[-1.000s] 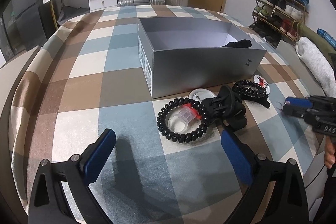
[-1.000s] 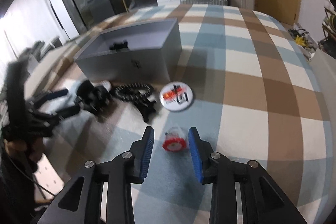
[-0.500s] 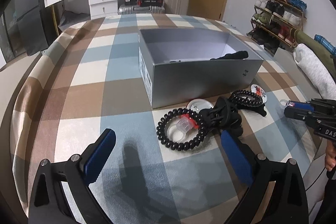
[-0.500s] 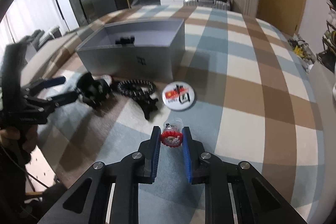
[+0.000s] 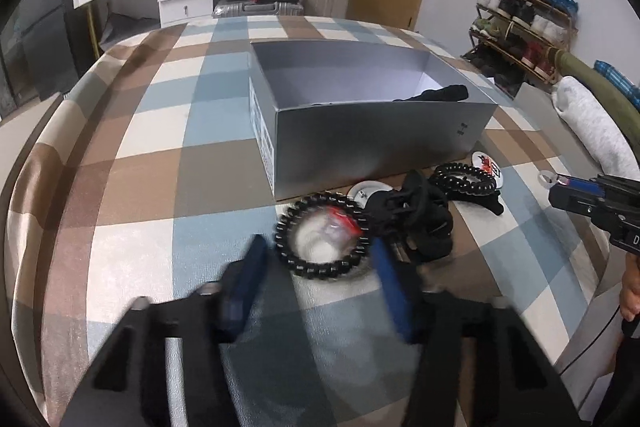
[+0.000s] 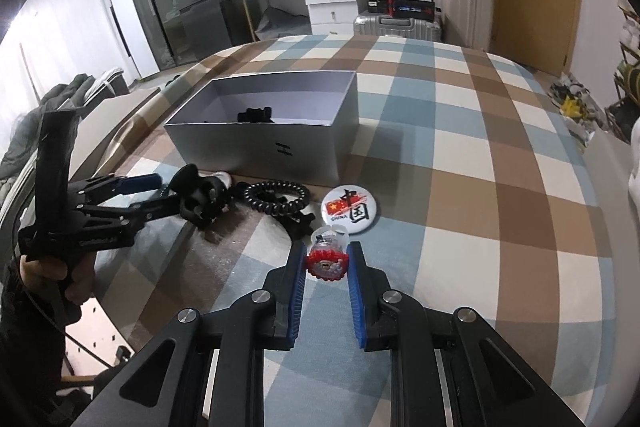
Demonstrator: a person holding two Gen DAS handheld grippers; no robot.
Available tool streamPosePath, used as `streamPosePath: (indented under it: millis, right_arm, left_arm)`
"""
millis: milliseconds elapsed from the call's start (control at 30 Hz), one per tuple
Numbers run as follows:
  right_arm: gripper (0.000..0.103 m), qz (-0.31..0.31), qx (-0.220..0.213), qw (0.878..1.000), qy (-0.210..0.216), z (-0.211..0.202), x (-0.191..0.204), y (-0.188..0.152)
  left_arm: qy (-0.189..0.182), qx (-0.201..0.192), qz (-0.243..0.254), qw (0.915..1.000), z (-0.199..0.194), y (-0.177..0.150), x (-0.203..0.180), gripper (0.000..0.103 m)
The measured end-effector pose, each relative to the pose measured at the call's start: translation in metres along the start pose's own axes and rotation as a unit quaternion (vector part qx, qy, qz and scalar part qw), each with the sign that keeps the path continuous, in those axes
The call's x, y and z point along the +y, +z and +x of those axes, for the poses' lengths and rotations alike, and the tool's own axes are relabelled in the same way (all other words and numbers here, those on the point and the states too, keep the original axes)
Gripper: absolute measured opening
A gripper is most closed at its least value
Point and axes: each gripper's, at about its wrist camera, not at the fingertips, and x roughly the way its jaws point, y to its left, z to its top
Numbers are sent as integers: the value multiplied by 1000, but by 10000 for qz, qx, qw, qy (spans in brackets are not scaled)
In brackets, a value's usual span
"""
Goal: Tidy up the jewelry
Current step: 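Lift the red-capped ring with the right gripper and hold it, then grasp a black coiled hair tie with the left gripper while the right gripper holds the ring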
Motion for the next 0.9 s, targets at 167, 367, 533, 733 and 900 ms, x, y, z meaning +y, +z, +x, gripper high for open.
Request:
streamPosePath:
  millis: [167, 367, 533, 733, 900]
  right_arm:
    - [19, -35, -10, 10000, 25, 0, 3, 0]
    - [19, -26, -54, 10000, 48, -3, 3, 0]
    - [20, -20, -58, 10000, 61, -3, 3, 0]
    - [20, -34, -49, 10000, 77, -2, 4, 0]
    - [20, -31, -45, 9999, 99, -2, 4, 0]
  left_arm:
    - [-87, -142, 127, 9998, -8, -2, -4, 30]
    - [-162, -134, 167, 9996, -9, -1, -4, 7]
    - [-165, -75, 205, 9996, -7, -2, -3, 6]
    - [8, 7, 320, 9995, -6, -2, -6, 11]
    - [-34, 50, 484, 9988, -7, -5, -8, 13]
